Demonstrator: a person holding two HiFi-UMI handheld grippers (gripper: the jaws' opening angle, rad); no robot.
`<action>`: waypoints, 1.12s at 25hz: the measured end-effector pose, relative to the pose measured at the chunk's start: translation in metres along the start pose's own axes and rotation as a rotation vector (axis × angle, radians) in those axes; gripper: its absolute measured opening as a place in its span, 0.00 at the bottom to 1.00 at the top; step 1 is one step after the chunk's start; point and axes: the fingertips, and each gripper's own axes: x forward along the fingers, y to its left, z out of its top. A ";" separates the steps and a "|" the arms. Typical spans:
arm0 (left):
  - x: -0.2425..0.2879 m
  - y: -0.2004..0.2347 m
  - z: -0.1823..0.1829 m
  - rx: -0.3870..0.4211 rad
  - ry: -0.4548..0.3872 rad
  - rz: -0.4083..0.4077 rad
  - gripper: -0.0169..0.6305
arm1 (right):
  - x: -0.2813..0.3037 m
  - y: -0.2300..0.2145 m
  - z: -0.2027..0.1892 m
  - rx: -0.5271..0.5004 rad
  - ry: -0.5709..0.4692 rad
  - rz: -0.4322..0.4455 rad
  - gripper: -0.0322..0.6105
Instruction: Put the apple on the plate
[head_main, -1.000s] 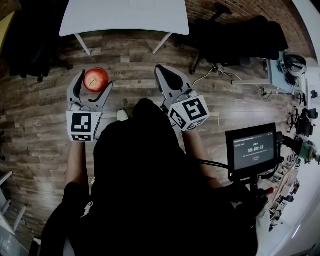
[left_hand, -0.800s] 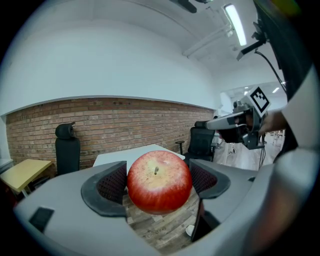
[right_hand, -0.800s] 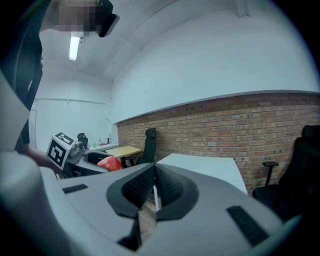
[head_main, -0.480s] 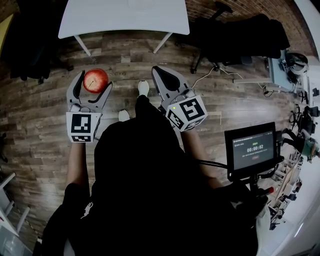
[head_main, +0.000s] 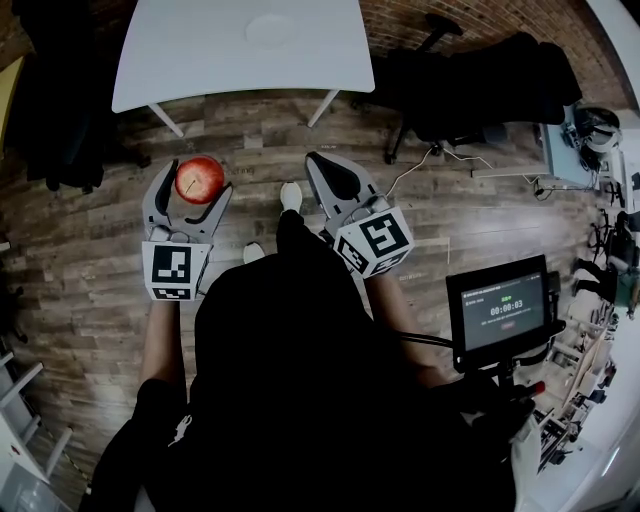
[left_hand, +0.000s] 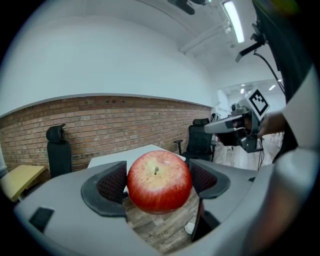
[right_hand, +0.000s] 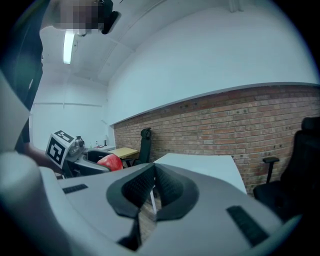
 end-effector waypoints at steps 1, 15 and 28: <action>0.004 0.003 0.000 0.001 0.003 0.000 0.64 | 0.004 -0.003 0.000 0.002 0.000 0.002 0.05; 0.096 0.036 0.026 0.020 0.024 0.040 0.64 | 0.074 -0.083 0.019 0.007 -0.017 0.067 0.05; 0.201 0.040 0.066 0.028 0.039 0.066 0.64 | 0.124 -0.184 0.041 0.007 -0.028 0.120 0.05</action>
